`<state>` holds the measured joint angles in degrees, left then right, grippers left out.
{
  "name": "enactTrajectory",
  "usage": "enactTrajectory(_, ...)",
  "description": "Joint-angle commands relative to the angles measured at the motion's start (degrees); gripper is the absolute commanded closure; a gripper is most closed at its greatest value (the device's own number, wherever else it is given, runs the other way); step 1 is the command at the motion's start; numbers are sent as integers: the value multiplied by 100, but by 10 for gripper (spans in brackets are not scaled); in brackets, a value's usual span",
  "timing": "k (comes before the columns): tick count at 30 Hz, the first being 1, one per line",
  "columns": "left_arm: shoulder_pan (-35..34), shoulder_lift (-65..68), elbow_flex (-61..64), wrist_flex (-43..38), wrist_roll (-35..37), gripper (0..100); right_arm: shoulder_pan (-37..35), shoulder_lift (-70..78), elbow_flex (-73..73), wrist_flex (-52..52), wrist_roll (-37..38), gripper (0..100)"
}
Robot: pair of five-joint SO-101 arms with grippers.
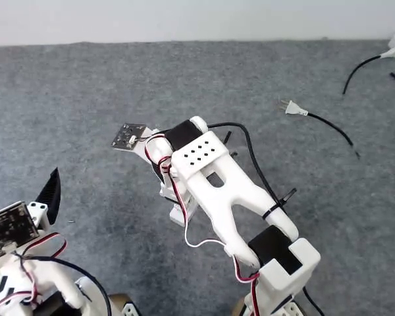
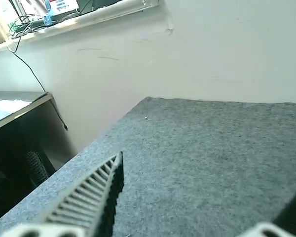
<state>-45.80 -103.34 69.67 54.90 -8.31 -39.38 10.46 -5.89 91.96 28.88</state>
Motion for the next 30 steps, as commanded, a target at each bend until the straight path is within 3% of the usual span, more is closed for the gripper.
enactTrajectory(1,9,-70,-40,35,53,504,-13,-75,-26,31,114,989)
enactTrajectory(10,26,-70,-40,35,53,504,295,-66,-26,-57,123,989)
enactTrajectory(30,26,-70,-40,35,53,504,136,13,-26,-145,105,989)
